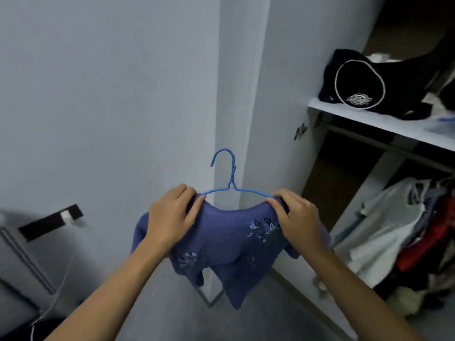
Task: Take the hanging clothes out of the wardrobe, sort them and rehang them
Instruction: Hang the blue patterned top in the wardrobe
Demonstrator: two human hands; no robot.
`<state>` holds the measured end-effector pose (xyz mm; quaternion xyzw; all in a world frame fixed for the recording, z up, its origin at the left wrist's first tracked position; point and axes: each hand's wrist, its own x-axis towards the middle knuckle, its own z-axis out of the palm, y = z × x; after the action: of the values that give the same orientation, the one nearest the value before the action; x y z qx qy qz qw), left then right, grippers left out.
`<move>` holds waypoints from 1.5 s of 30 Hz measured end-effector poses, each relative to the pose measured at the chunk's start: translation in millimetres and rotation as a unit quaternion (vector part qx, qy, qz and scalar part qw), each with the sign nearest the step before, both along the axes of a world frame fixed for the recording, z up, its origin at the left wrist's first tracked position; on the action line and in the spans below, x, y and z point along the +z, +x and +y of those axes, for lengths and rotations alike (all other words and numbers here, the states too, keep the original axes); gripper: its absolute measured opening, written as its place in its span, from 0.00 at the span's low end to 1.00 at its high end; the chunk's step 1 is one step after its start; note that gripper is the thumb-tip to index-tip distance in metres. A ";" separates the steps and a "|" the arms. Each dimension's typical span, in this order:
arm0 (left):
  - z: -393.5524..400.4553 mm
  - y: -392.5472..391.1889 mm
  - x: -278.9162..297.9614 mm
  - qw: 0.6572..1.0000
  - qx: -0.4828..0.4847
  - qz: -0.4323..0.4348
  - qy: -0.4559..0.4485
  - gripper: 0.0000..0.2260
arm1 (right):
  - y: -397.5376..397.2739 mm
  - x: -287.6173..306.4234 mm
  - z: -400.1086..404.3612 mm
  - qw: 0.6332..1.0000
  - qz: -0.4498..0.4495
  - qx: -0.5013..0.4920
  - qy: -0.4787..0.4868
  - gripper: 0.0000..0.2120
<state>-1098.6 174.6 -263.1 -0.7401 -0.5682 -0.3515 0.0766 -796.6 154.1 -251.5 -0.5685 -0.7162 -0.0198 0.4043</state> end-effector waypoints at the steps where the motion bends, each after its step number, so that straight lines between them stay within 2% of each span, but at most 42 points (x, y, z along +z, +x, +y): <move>1: 5.3 21.7 1.7 1.000 -0.018 -0.001 -0.004 0.16 | 20.3 2.0 -4.3 1.000 0.000 -0.013 0.000 0.05; 8: 49.3 160.6 15.7 0.986 -0.165 -0.009 -0.012 0.10 | 135.7 9.1 -29.3 0.994 0.000 -0.112 0.013 0.04; 11: 79.5 203.4 12.8 0.977 -0.213 -0.001 -0.012 0.13 | 169.2 9.3 -31.3 0.987 -0.027 -0.156 0.001 0.04; 14: 113.0 243.8 1.2 0.965 -0.263 -0.002 -0.017 0.15 | 193.0 10.0 -30.7 0.983 -0.030 -0.183 -0.021 0.02; 19: 157.2 302.7 -14.9 0.933 -0.360 -0.012 -0.020 0.17 | 220.4 12.4 -34.6 0.974 -0.002 -0.224 -0.046 0.06; 24: 186.7 360.2 -26.3 0.908 -0.418 0.004 -0.015 0.17 | 243.7 10.9 -43.6 0.966 0.026 -0.248 -0.072 0.05; 31: 216.0 433.2 -24.7 0.900 -0.434 0.040 -0.006 0.12 | 284.9 6.9 -41.5 0.959 0.061 -0.243 -0.132 0.05; 34: 228.0 457.5 -25.0 0.898 -0.436 0.049 -0.001 0.10 | 301.9 1.9 -29.8 0.959 0.090 -0.248 -0.101 0.06; 39: 242.5 500.3 -35.0 0.893 -0.449 0.014 -0.018 0.10 | 325.9 -12.0 -9.8 0.949 0.142 -0.277 -0.055 0.07; 42: 245.9 526.4 -45.7 0.892 -0.450 0.006 -0.045 0.13 | 339.3 -22.9 1.9 0.938 0.153 -0.308 -0.045 0.07; 45: 251.7 557.2 -57.8 0.882 -0.463 0.011 -0.090 0.22 | 356.3 -36.6 17.0 0.926 0.164 -0.338 -0.040 0.06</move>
<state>-541.5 426.3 -320.9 -0.9264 -0.1894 -0.2860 -0.1554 -440.3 171.1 -288.1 -0.7880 -0.4053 -0.0326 0.4624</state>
